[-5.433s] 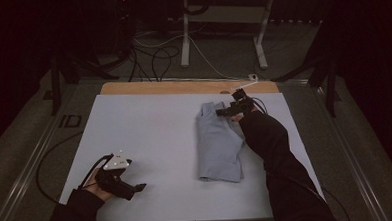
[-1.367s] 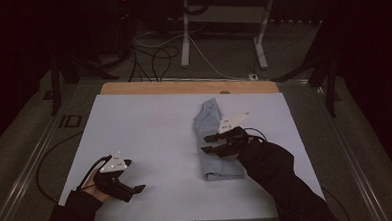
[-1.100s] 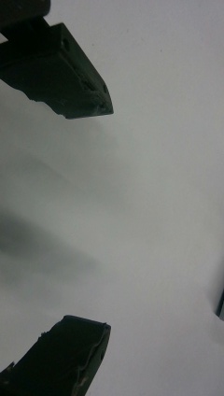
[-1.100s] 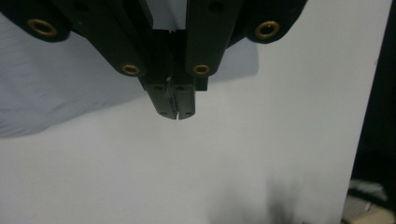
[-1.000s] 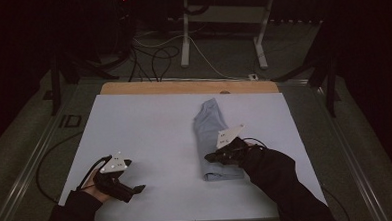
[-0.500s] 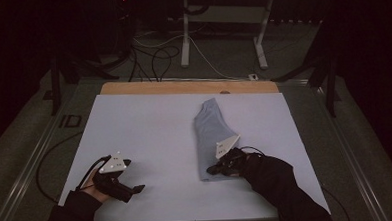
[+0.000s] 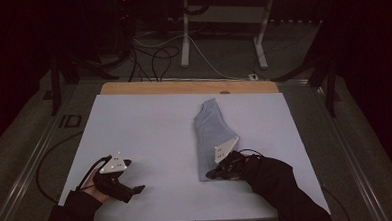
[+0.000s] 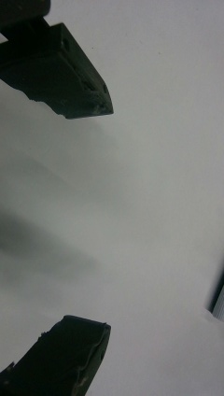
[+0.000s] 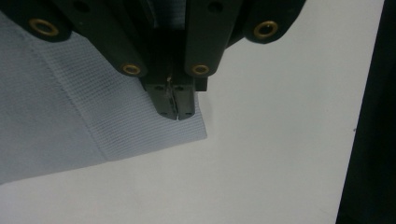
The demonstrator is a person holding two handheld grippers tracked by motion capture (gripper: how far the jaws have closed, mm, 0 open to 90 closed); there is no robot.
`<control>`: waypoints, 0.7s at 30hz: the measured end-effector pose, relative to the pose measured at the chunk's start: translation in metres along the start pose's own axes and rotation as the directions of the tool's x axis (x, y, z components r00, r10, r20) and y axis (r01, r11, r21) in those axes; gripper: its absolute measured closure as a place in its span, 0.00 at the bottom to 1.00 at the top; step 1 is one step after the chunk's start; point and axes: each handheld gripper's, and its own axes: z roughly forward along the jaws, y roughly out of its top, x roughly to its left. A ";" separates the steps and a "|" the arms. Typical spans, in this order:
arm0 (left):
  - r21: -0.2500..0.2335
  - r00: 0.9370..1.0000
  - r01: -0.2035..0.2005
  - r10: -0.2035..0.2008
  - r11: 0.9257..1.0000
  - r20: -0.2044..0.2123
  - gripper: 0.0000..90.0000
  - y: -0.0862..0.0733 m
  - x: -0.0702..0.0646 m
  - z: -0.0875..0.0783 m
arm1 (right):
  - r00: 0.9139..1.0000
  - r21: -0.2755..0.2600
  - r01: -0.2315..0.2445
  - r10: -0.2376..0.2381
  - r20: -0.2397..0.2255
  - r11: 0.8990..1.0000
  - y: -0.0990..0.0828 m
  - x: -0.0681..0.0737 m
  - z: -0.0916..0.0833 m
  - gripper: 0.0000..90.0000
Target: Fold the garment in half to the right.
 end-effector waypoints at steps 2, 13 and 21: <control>0.002 1.000 -0.001 0.001 1.000 0.002 0.01 0.000 0.000 0.000 | 1.000 0.002 0.005 -0.005 -0.002 1.000 0.000 0.001 0.000 1.00; 0.002 1.000 -0.006 0.006 1.000 0.001 0.01 0.001 0.000 -0.001 | 1.000 -0.103 0.006 -0.003 0.021 0.995 0.012 -0.003 -0.019 1.00; -0.001 1.000 -0.003 0.003 1.000 0.000 0.01 0.001 0.000 -0.002 | 0.994 -0.195 -0.024 0.044 0.097 0.980 0.019 -0.011 -0.037 0.78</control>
